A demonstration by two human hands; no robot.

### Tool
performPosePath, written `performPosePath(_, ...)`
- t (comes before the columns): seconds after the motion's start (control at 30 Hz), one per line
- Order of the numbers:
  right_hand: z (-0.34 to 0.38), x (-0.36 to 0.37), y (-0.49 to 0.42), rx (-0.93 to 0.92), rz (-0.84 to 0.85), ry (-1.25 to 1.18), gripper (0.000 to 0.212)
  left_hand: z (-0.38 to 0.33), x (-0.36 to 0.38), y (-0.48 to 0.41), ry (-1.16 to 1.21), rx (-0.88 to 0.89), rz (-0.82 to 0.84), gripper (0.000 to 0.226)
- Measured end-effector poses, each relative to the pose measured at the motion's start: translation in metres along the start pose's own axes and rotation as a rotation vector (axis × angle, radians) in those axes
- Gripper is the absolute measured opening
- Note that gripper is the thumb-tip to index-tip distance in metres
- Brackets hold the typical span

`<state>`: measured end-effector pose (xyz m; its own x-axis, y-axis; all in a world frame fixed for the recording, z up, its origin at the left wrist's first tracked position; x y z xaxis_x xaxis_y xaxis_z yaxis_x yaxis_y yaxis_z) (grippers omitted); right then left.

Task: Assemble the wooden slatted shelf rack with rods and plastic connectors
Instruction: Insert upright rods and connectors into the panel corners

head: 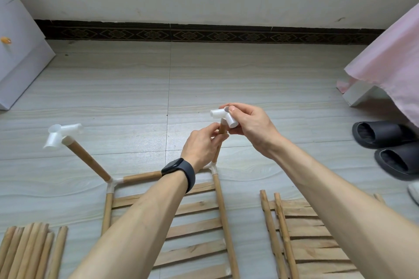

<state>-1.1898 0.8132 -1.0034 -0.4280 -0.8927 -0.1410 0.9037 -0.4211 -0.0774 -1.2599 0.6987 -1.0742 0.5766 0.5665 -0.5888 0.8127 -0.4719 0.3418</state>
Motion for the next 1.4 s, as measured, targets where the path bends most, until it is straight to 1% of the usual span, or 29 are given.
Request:
performPosePath(0.17,0.001,0.013,0.003,0.021,0.003,-0.072,0.023,0.006,-0.005,0.002,0.019,-0.015,0.017,0.016)
performPosePath(0.3,0.000,0.022,0.011,0.066,-0.008,-0.140,0.022,0.007,-0.011,0.006,-0.073,0.011,0.031,0.018)
performPosePath(0.37,0.003,0.025,0.010,0.113,0.058,-0.220,0.021,0.006,-0.014,0.007,-0.122,0.014,0.017,0.020)
performPosePath(0.43,0.008,0.024,0.009,0.125,0.131,-0.262,0.025,0.006,-0.016,0.008,-0.153,0.001,-0.001,0.021)
performPosePath(0.5,0.011,0.020,0.008,0.128,0.144,-0.256,0.023,0.006,-0.016,0.009,-0.176,0.000,-0.019,0.021)
performPosePath(0.63,0.012,0.016,0.010,0.120,0.079,-0.201,0.022,0.006,-0.016,0.009,-0.228,-0.003,-0.043,0.021)
performPosePath(0.77,0.008,0.016,0.012,0.081,-0.009,-0.194,0.029,0.004,-0.016,0.009,-0.266,-0.009,-0.069,0.025)
performPosePath(0.87,0.003,0.013,0.011,0.067,-0.020,-0.211,0.036,0.004,-0.016,0.009,-0.275,-0.003,-0.104,0.026)
performPosePath(1.1,0.001,0.012,0.010,0.067,-0.033,-0.212,0.043,0.005,-0.016,0.010,-0.262,-0.003,-0.129,0.027)
performPosePath(1.2,-0.001,0.012,0.010,0.079,-0.019,-0.217,0.044,0.003,-0.017,0.011,-0.254,-0.010,-0.101,0.026)
performPosePath(1.3,-0.002,0.011,0.011,0.083,0.009,-0.203,0.042,0.000,-0.020,0.013,-0.273,-0.027,0.007,0.023)
performPosePath(1.4,0.000,0.009,0.015,0.075,0.016,-0.052,0.042,0.002,-0.035,0.024,-0.346,-0.054,0.089,0.036)
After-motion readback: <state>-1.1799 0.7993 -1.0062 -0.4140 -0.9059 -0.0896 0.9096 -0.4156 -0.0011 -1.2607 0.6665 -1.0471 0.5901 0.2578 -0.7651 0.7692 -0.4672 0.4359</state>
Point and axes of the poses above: each hand's wrist, its own y-axis away from the middle knuckle, its own x-axis out of the palm, z = x × y, the point moved 6 cm from there along -y, towards the middle knuckle, and after that the axes turned 15 degrees about -x, right-handed, at the moved point
